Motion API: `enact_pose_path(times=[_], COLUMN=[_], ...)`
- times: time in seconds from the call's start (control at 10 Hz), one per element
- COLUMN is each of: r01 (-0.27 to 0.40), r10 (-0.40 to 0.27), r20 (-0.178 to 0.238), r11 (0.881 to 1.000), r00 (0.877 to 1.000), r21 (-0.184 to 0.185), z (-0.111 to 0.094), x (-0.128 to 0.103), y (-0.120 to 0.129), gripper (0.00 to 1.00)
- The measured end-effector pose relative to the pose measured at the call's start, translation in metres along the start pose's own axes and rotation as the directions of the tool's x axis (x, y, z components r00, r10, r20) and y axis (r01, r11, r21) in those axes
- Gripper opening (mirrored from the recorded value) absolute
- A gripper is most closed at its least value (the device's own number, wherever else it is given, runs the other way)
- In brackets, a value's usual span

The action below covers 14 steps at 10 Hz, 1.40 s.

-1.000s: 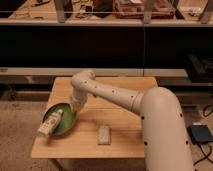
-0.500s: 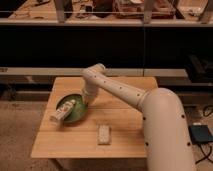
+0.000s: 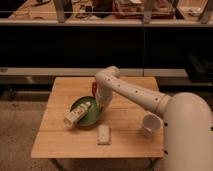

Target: Drag the ceramic bowl in a circle

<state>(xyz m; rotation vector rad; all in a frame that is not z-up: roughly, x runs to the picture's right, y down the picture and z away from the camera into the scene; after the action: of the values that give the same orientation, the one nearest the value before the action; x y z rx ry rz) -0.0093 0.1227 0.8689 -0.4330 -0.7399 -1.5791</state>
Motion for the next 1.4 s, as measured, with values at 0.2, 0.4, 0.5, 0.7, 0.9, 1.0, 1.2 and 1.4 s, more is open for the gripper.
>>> enact_pose_path(times=[0.2,0.4,0.5,0.7,0.9,1.0,1.2,1.4], r01=[-0.008,-0.001,0.018,0.068,0.162,0.201,0.287,0.329], r10=[0.008,0.001,-0.017,-0.067,-0.163,-0.203,-0.294,-0.342], r20=[0.049,0.068,0.071,0.076,0.086,0.092,0.107,0.104], r11=[1.0,1.0,1.0,0.998,0.987,0.979,0.955,0.936], r00=[0.999,0.998,0.997,0.995,0.983,0.975,0.95,0.934], r21=[-0.003,0.0,-0.002,-0.005,0.018,0.031,0.076,0.125], z=[0.003,0.0,-0.003,-0.005,-0.002,0.002,0.017,0.03], x=[-0.042,-0.066,-0.075,-0.081,-0.082,-0.082,-0.08,-0.07], y=[0.004,0.001,-0.005,-0.02,-0.057,-0.073,-0.116,-0.15], gripper=[0.0,0.0,0.0,0.0,0.0,0.0,0.0,0.0])
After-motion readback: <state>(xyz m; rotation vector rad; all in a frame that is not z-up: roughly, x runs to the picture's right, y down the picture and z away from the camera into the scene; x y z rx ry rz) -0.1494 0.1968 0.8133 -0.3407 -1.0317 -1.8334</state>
